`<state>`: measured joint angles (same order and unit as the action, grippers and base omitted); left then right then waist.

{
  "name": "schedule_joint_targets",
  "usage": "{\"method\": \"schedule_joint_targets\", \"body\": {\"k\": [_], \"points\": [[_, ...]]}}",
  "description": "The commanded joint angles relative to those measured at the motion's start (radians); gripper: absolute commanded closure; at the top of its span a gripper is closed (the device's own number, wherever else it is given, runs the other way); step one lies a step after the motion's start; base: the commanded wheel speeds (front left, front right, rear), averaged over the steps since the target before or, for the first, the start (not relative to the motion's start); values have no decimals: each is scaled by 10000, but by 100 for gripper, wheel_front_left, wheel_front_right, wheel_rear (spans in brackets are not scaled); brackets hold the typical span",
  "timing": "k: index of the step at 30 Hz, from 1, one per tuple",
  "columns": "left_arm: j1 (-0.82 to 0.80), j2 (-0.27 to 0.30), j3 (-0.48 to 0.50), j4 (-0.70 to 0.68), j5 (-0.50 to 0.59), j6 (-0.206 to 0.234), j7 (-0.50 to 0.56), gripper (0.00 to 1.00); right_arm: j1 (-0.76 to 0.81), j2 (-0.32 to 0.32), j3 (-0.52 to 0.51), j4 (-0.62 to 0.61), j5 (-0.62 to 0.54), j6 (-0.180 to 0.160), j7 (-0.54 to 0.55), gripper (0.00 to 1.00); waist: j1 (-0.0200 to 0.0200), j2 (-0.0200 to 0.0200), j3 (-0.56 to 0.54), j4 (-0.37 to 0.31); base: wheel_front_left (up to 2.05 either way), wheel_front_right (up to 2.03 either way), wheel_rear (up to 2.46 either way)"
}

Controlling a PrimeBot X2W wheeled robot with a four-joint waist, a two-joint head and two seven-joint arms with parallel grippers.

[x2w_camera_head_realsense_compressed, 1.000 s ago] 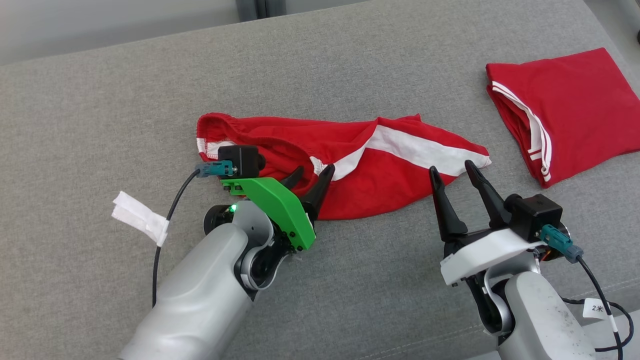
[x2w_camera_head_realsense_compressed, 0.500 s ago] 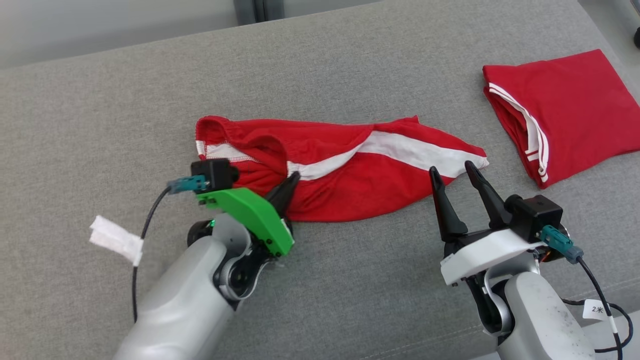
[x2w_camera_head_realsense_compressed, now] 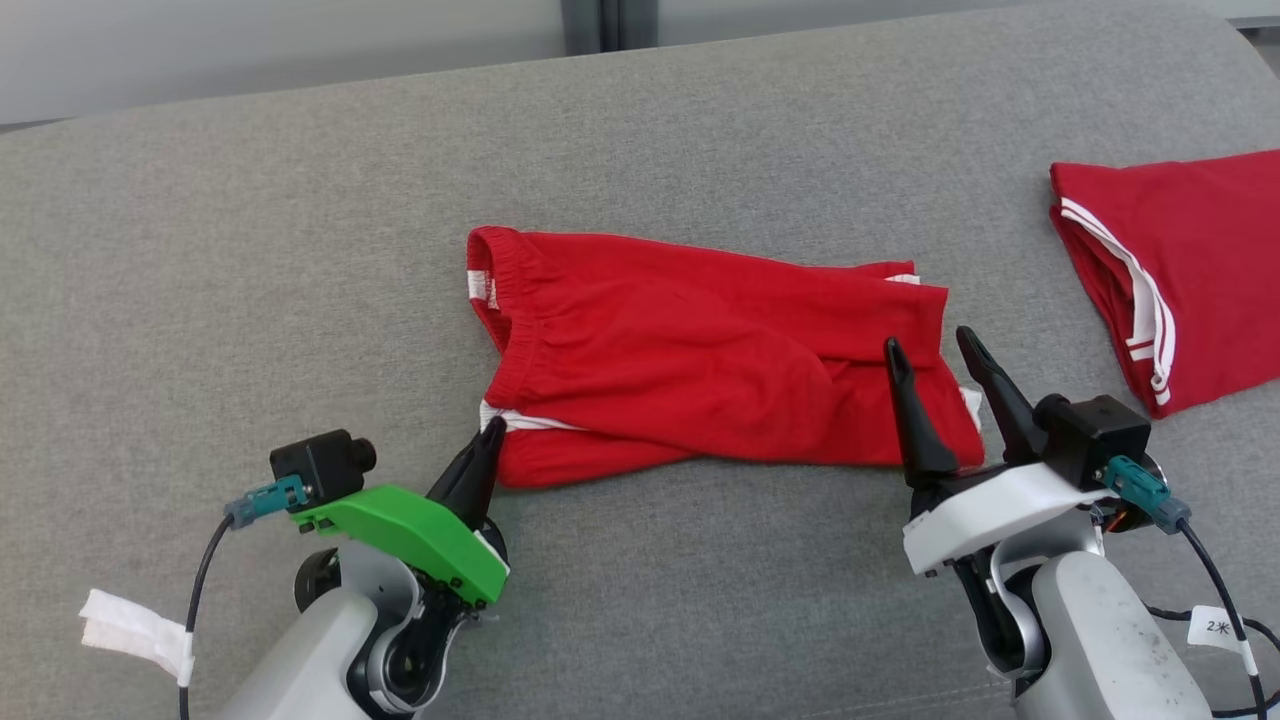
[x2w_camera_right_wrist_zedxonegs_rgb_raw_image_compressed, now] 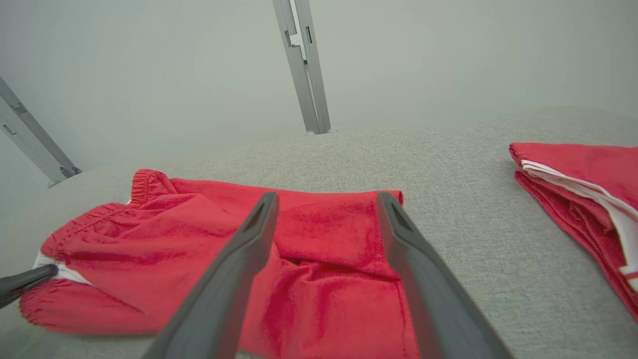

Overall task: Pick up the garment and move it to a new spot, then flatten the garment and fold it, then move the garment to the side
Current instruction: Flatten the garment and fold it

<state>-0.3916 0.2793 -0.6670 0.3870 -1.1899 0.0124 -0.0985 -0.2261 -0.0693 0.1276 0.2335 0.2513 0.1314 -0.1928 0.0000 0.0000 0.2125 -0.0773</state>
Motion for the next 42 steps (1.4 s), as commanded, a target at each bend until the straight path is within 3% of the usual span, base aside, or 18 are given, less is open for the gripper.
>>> {"method": "schedule_joint_targets", "body": {"k": [1,3,4,12,18,29,36,42], "points": [[240,137,69,-110,-73,136,-93,100,150,-32,-14,-53,-61,-16,56,0,0,0,-113,200,0,0,0],[392,209,57,-220,2,245,-146,52,181,-37,18,-75,-73,-16,99,0,0,0,-175,267,0,0,0],[488,225,76,-269,5,298,-206,0,199,-47,16,-88,-75,-16,115,0,0,0,-215,300,0,0,0],[1300,448,531,-606,90,234,-1197,0,459,-146,-79,-202,-81,-16,287,0,0,0,-577,528,0,0,0],[1738,551,1517,-1145,1329,69,-1668,0,686,-216,-223,-342,-96,-16,401,0,0,0,-814,694,0,0,0],[3105,-521,5078,-2872,6845,-314,-1663,0,967,-288,-333,-447,-52,-16,604,0,0,0,-1102,705,0,0,0],[3573,-1333,6166,-2777,7965,-939,-1664,0,992,-294,-421,-335,1,-16,1112,0,0,0,-1084,681,0,0,0],[3499,-1745,6458,-2618,8275,-1273,-1665,0,745,-216,-1027,-35,116,-16,2906,0,0,0,-959,728,0,0,0]]}}
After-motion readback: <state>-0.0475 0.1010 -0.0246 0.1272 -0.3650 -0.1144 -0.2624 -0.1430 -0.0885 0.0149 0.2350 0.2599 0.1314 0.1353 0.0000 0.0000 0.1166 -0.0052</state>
